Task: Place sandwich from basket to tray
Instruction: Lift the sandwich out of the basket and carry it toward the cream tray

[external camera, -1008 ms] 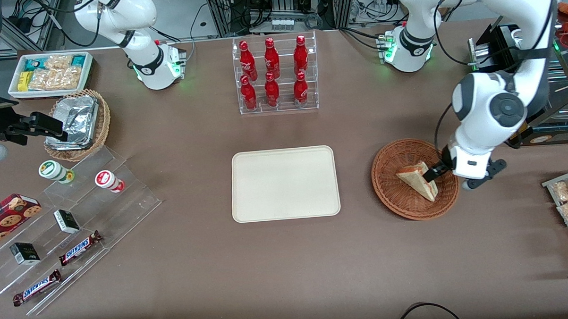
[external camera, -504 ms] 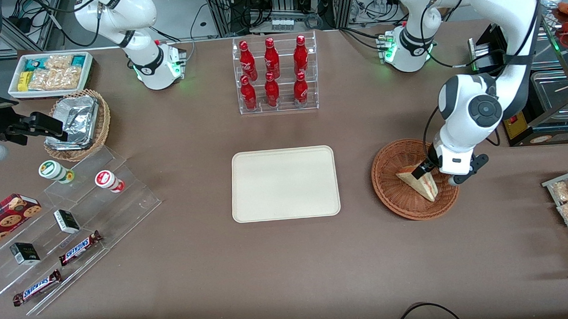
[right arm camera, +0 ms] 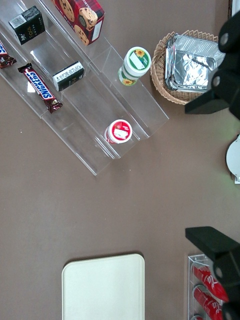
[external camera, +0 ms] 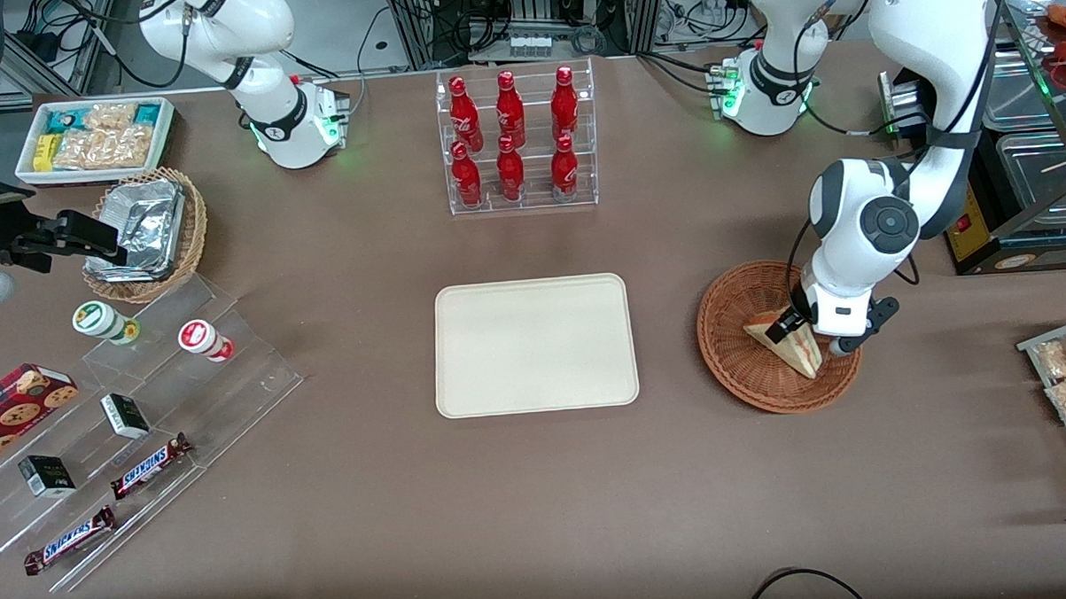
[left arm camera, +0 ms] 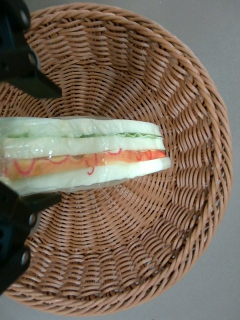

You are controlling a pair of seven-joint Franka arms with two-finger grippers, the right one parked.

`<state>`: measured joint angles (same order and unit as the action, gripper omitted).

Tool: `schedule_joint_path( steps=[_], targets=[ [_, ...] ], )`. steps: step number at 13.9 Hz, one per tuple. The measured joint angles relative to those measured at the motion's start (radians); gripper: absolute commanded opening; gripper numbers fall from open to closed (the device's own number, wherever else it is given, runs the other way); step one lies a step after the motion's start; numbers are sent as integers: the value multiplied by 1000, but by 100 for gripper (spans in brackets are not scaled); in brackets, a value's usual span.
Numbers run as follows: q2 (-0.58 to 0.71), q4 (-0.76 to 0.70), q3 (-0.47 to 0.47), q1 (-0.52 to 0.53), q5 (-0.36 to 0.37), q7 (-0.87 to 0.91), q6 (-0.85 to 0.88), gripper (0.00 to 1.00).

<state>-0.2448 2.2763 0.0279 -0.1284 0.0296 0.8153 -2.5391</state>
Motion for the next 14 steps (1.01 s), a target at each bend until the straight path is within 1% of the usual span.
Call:
schedule_joint_path(
  steps=[5, 6, 9, 11, 14],
  targets=[
    [6, -24, 2, -3, 0, 0, 5, 0],
    [15, -44, 2, -13, 0, 0, 35, 0],
    [62, -183, 8, -69, 1, 0, 272, 0],
    [78, -294, 11, -137, 1, 2, 406, 0],
    [74, -415, 14, -253, 1, 25, 510, 0]
  ],
)
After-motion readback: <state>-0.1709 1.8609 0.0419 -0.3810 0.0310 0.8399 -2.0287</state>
